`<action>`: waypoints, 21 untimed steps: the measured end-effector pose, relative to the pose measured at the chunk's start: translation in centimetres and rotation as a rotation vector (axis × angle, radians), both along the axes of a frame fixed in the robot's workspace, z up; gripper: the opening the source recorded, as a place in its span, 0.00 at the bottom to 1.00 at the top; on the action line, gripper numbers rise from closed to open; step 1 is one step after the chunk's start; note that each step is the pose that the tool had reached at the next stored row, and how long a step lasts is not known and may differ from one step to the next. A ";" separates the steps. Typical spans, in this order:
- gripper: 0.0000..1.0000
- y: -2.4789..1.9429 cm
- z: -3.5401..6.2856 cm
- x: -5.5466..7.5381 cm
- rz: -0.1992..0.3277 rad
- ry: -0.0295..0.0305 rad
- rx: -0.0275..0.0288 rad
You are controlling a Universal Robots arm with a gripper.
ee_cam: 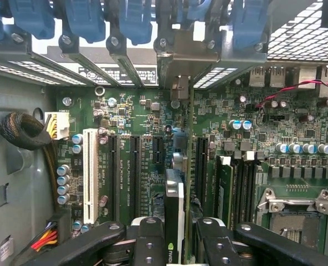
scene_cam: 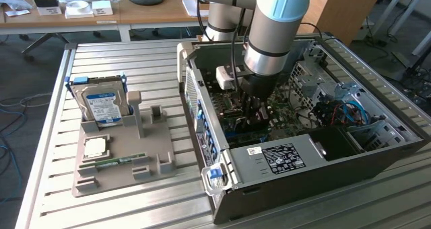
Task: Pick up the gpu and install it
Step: 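Insert the gpu into the slot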
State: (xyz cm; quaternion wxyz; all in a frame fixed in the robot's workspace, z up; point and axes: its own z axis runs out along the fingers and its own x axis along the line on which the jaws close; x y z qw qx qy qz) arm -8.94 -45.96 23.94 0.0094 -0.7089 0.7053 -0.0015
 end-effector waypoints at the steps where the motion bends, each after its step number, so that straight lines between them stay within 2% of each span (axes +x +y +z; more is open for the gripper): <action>1: 0.27 0.00 -0.01 0.0 0.000 -0.0001 0.0002; 8: 0.27 0.01 -0.08 0.0 -0.001 -0.0001 0.0018; 9: 0.33 0.01 -0.07 0.0 -0.001 -0.0007 0.0013; 10: 0.33 0.01 -0.03 0.0 0.000 -0.0003 0.0006; 11: 0.40 0.01 -0.03 0.0 0.000 -0.0004 0.0007; 15: 0.40 0.00 0.00 0.0 0.000 -0.0002 0.0004; 21: 0.40 0.01 1.10 0.0 0.000 -0.0002 0.0003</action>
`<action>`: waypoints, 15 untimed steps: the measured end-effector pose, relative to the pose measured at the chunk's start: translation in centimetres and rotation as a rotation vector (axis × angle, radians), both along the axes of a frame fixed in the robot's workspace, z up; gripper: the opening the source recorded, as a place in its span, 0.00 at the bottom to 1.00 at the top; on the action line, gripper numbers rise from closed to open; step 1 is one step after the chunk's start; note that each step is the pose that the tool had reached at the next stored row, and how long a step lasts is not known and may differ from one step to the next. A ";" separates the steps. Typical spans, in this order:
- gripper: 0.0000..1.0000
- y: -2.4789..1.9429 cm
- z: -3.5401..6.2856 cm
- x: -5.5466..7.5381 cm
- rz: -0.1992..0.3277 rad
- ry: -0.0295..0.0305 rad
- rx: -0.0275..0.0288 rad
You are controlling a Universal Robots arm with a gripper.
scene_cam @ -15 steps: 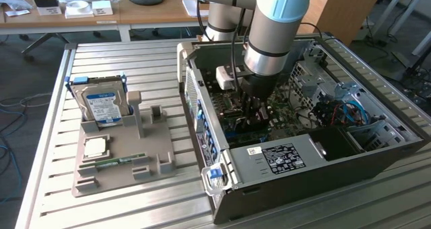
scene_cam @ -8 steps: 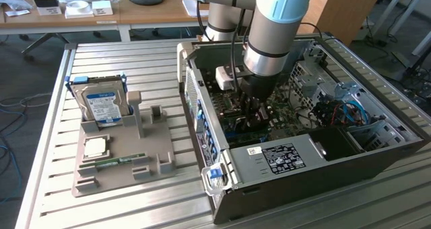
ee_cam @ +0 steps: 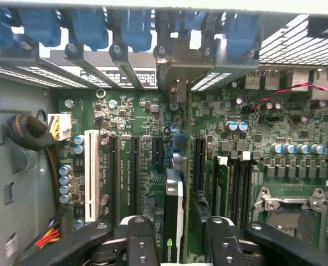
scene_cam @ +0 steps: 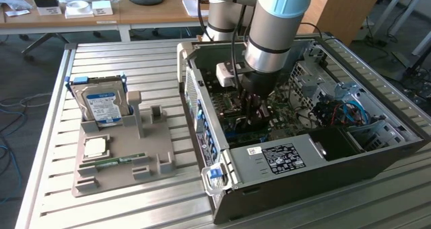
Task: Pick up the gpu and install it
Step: 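Insert the gpu into the slot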
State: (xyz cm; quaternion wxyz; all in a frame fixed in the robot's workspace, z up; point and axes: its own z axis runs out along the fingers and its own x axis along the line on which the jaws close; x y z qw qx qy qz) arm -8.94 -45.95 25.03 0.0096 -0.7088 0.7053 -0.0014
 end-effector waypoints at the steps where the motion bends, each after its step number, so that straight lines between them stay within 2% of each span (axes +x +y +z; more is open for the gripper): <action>1: 0.40 0.00 0.21 0.0 0.000 0.0000 0.0001; 5: 0.40 0.00 1.31 0.0 0.000 0.0000 0.0001; 15: 0.40 0.00 4.95 0.0 0.000 0.0000 -0.0014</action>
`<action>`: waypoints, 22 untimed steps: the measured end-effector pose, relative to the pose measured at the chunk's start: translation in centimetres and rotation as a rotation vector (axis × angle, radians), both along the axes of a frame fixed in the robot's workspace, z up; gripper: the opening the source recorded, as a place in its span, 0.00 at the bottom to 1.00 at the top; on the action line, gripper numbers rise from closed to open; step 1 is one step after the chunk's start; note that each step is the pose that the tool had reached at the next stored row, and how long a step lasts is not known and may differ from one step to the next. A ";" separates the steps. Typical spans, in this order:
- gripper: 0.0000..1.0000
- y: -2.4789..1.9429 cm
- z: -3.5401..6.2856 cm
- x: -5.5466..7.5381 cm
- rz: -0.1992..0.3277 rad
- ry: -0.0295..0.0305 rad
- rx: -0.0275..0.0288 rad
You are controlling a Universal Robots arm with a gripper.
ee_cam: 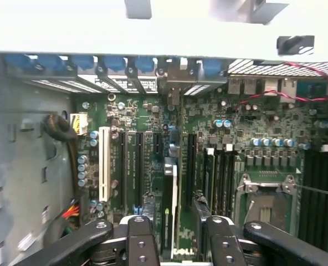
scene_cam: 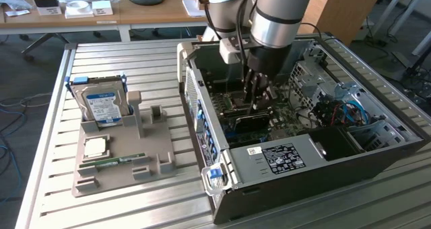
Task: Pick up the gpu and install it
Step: 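Insert the gpu into the slot, then press down on the gpu until it lock into place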
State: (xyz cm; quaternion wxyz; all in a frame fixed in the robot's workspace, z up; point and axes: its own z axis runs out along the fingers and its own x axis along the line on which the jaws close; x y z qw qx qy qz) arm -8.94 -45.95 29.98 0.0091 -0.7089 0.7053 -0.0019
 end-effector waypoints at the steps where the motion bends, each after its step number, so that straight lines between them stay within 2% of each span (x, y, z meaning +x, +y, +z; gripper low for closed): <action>1: 0.40 0.00 0.28 0.0 0.000 0.0000 -0.0006; 14: 0.40 0.00 3.91 0.0 0.000 0.0000 -0.0016; 22: 0.40 0.00 4.03 0.0 0.000 0.0000 -0.0016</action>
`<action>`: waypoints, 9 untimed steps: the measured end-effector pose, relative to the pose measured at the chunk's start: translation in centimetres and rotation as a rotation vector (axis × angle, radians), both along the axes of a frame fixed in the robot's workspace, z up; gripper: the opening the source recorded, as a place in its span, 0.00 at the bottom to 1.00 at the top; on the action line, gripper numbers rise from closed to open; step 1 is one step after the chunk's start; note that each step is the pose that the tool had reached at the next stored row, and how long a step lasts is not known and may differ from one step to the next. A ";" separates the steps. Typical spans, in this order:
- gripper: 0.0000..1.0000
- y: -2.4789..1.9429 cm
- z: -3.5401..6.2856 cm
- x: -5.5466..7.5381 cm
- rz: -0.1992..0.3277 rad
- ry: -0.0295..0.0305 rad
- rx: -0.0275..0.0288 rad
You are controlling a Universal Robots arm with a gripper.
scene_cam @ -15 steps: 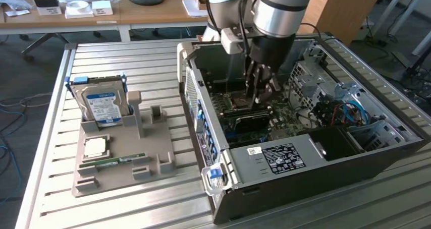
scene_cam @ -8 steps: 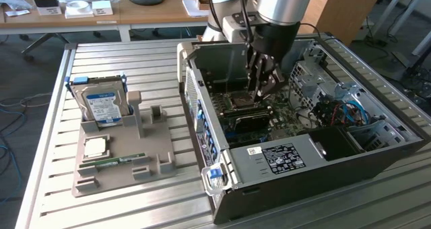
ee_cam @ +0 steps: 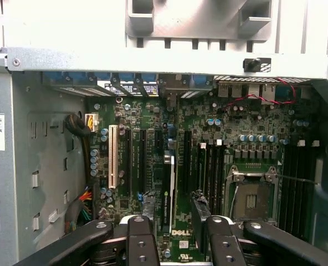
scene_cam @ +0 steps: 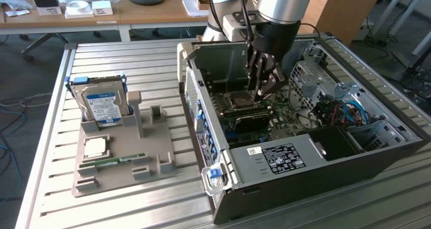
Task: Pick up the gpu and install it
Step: 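Press down on the gpu until it lock into place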
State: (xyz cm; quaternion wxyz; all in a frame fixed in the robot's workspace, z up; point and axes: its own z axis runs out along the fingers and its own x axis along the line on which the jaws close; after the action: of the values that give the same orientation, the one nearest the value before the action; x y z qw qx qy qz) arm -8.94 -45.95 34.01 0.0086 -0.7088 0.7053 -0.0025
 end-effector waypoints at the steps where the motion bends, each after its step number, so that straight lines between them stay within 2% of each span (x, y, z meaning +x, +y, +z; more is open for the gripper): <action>1: 0.40 0.00 0.00 0.0 0.000 0.0000 0.0001; 9: 0.40 0.00 0.00 0.0 0.000 0.0000 0.0000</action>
State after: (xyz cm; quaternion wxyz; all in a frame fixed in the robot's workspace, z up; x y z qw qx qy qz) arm -8.94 -45.95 34.01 0.0086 -0.7089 0.7053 -0.0025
